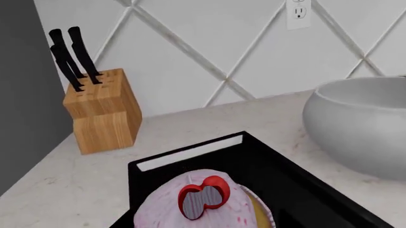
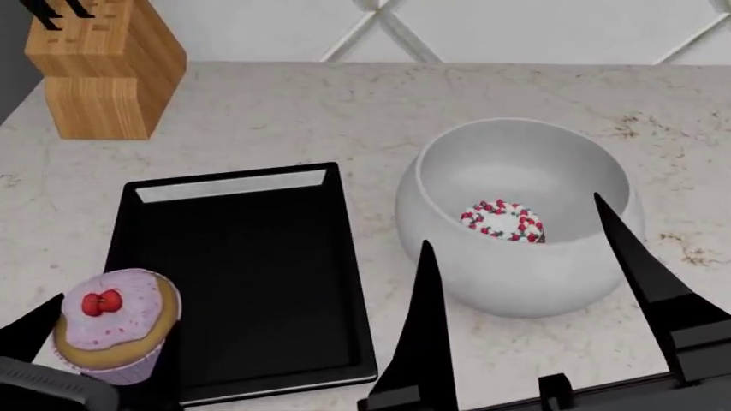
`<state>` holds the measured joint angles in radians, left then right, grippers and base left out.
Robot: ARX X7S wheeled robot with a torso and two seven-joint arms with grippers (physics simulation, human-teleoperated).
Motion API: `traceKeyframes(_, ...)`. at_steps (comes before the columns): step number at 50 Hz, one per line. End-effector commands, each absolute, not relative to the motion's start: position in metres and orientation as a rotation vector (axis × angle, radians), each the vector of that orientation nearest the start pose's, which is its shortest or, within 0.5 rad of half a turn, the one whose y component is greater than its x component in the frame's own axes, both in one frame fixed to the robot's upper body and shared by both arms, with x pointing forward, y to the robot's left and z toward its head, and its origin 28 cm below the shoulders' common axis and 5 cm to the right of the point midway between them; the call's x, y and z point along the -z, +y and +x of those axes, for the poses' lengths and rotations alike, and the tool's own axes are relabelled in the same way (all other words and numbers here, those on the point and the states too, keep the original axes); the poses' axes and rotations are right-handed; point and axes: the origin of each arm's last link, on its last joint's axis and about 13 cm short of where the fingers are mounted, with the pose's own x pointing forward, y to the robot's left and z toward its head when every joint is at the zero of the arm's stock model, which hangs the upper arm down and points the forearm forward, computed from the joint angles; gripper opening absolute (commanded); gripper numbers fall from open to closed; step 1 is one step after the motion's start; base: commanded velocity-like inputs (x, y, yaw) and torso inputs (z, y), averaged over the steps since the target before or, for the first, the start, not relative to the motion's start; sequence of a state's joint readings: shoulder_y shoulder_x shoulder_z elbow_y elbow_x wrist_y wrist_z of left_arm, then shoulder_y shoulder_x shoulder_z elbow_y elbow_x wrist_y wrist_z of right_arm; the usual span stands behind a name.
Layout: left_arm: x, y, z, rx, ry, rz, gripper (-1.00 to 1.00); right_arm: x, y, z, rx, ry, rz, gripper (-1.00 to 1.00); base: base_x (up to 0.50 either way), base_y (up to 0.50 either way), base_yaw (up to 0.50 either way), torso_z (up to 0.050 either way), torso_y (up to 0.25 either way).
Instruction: Pick up the bowl with cake and place it on the tray. Pick up the cupcake and place it on the tray.
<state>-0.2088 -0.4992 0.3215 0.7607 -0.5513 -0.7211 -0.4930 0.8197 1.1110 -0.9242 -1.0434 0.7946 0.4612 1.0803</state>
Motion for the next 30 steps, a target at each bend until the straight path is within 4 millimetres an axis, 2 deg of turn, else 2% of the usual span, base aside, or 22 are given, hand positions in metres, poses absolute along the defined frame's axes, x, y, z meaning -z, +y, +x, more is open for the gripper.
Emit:
traceKeyframes(1,-0.129,0.205,0.197,0.137,0.001,0.095,-1.0,-0.214,-0.116,0.152,-0.089,-0.438,-0.381,1.0,0.0,0.0,0.0,0.0,0.01)
traceKeyframes(30,-0.123,0.204,0.208,0.118,0.014,0.085,-1.0,-0.215,-0.116,0.15,-0.099,-0.44,-0.377,1.0,0.0,0.0,0.0,0.0,0.0)
